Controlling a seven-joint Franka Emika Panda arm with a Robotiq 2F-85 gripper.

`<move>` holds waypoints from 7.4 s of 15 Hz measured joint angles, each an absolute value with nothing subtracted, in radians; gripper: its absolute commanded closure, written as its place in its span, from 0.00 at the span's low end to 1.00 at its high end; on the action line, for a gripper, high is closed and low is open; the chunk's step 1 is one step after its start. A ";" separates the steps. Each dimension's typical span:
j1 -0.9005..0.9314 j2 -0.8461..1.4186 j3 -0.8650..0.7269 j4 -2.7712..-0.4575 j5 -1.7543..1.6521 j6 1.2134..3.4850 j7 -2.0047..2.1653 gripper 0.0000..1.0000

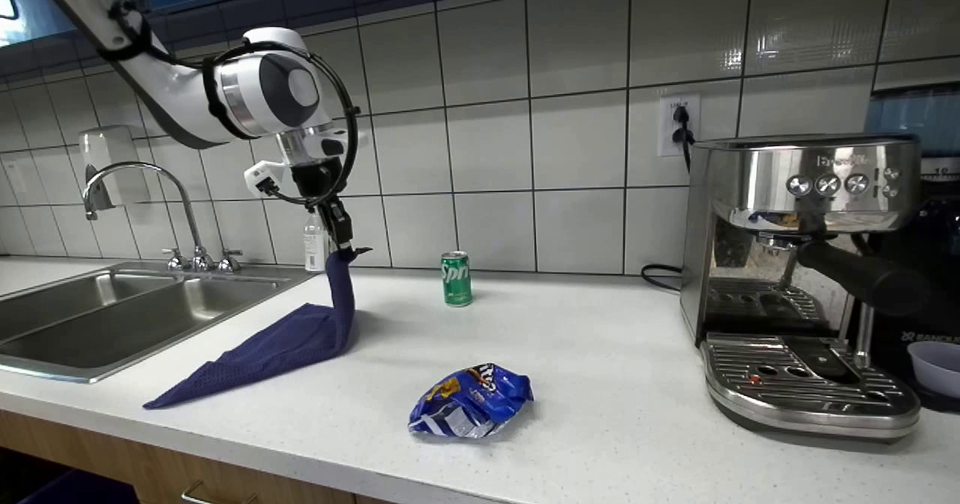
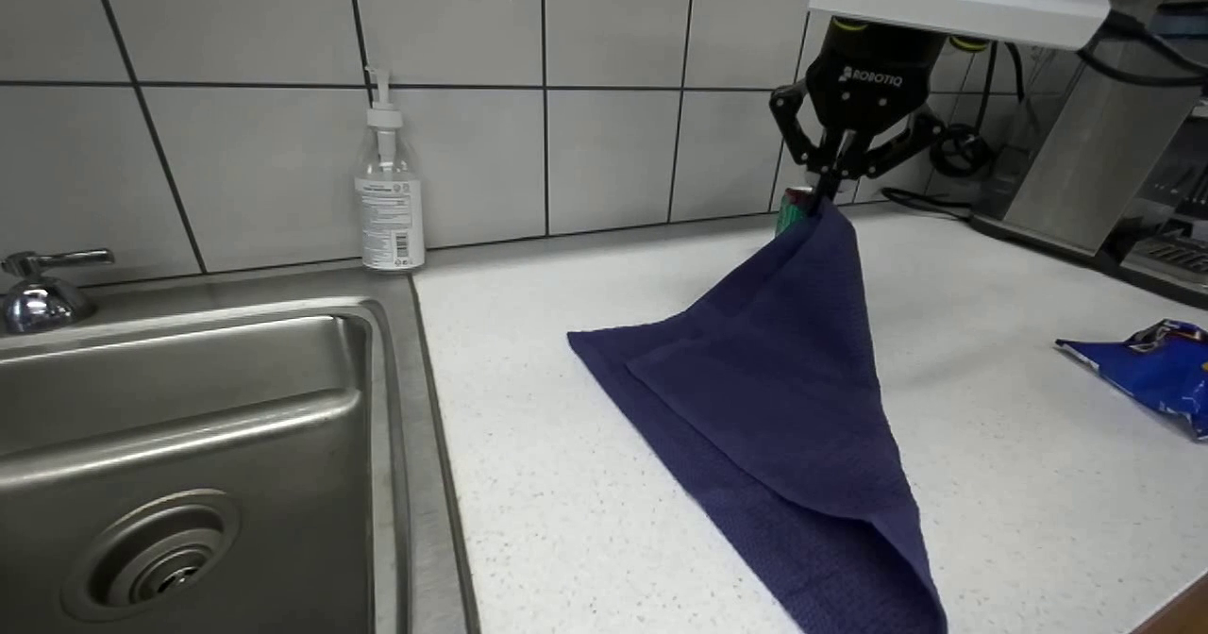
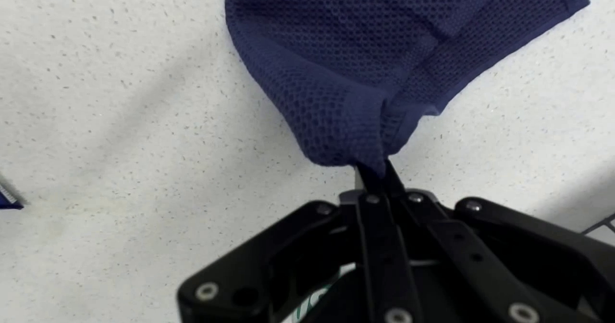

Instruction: Fold the towel into a triangle twice.

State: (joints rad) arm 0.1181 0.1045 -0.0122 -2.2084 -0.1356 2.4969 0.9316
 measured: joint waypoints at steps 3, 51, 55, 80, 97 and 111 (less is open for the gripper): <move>0.118 0.086 0.011 -2.234 -0.134 2.511 0.913 0.99; 0.119 -0.260 0.184 -2.531 0.036 2.552 0.644 0.99; 0.119 -0.280 0.185 -2.532 0.051 2.552 0.643 0.99; 0.119 -0.390 0.289 -2.677 0.091 2.565 0.539 0.99; 0.120 -0.293 0.359 -2.640 0.081 2.565 0.612 0.99; 0.154 -0.269 0.361 -2.640 0.077 2.564 0.621 0.70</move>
State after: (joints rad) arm 0.1536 -0.2692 0.3608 -2.6402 0.0770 2.5637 0.6213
